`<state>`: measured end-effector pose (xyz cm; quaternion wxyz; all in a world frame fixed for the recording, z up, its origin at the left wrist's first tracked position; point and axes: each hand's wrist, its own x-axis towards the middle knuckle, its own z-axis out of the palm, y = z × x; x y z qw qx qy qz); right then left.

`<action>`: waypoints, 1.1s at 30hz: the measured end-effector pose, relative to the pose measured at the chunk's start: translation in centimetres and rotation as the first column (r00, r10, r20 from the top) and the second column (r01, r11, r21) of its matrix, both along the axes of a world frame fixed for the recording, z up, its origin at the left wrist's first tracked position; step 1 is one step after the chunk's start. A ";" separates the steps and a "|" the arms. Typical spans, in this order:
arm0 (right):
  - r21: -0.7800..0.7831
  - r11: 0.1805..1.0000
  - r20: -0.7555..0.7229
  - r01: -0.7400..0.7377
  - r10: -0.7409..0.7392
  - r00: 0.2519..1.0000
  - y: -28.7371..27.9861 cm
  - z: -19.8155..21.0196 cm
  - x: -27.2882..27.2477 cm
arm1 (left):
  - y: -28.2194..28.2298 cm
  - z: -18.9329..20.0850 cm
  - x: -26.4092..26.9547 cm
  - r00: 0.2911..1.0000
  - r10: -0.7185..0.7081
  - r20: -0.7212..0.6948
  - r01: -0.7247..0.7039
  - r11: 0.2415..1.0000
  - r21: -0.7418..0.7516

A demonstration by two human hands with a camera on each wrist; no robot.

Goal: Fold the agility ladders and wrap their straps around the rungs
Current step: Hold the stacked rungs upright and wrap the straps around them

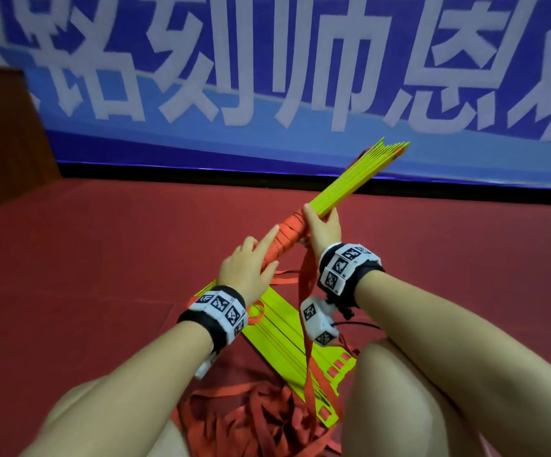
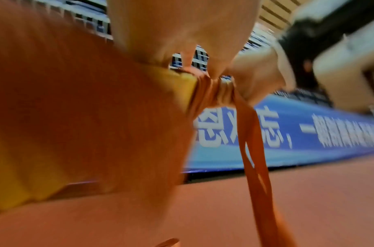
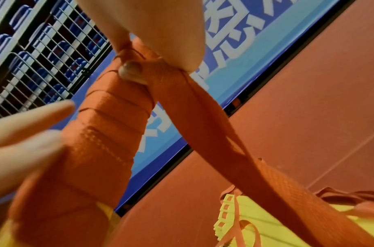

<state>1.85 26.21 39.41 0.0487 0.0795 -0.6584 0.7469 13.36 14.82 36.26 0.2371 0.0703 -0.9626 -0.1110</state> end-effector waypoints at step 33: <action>0.405 0.859 -0.160 -0.313 0.404 0.901 0.3 4.3 3.4 | -0.8 2.2 0.1 0.943 -0.139 -0.304 0.326 0.582 0.745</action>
